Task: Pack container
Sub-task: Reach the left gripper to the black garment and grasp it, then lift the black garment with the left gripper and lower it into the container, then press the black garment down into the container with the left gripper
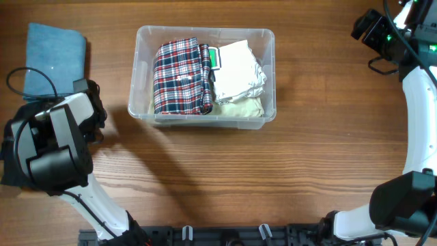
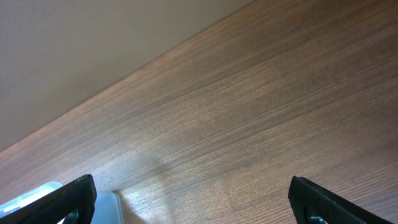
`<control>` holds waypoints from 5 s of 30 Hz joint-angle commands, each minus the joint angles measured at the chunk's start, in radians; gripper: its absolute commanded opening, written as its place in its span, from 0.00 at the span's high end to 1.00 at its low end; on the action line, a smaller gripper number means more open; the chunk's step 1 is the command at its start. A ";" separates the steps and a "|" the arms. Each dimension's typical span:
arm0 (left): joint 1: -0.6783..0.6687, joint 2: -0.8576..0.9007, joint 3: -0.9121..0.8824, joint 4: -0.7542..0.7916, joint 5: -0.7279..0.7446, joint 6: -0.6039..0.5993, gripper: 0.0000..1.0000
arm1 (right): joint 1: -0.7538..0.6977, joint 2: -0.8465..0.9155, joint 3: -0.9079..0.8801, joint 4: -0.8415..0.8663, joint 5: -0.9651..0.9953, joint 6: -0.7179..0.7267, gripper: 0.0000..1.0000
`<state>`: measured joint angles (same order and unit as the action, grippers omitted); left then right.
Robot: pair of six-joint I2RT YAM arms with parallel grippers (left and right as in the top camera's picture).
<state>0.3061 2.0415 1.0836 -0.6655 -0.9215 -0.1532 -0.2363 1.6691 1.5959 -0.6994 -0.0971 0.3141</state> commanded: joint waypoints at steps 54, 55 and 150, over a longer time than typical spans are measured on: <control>-0.613 -0.105 0.828 -0.054 2.268 -0.200 0.96 | 0.002 0.005 0.006 0.003 -0.008 0.010 0.00; -0.623 -0.105 0.828 -0.060 2.268 -0.200 0.96 | 0.002 0.005 0.006 0.003 -0.008 0.011 0.00; -0.921 0.409 1.091 -0.180 0.905 -0.011 0.93 | 0.002 0.005 0.006 0.003 -0.008 0.010 0.00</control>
<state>-0.6086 2.3554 2.1738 -0.8230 0.0006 -0.1768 -0.2363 1.6691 1.5959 -0.6991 -0.0971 0.3141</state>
